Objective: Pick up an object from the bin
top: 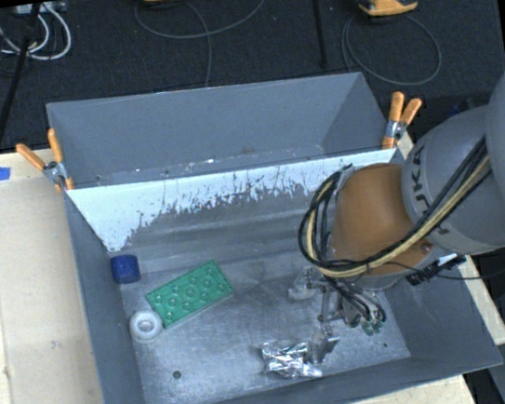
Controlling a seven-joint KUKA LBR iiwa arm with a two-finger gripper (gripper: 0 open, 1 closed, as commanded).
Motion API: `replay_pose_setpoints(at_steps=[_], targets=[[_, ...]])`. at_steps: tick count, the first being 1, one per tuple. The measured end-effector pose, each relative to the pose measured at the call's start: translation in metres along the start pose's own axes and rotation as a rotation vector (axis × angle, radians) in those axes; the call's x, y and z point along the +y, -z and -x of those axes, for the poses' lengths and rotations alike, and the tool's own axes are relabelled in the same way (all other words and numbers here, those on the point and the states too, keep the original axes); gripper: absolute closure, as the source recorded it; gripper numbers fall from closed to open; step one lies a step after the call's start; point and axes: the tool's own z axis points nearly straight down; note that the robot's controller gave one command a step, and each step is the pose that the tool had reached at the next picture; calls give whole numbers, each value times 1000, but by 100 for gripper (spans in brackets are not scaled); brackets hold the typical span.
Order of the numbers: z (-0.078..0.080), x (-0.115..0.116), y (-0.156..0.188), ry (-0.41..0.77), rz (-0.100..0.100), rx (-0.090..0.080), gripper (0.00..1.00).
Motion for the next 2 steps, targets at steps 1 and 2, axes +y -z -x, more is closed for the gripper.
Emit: replay_pose_setpoints(at_steps=[1, 2], targets=[[9, 79, -3, 922, -7, -8, 0], [-34, 175, -3, 869, -5, -16, 0]])
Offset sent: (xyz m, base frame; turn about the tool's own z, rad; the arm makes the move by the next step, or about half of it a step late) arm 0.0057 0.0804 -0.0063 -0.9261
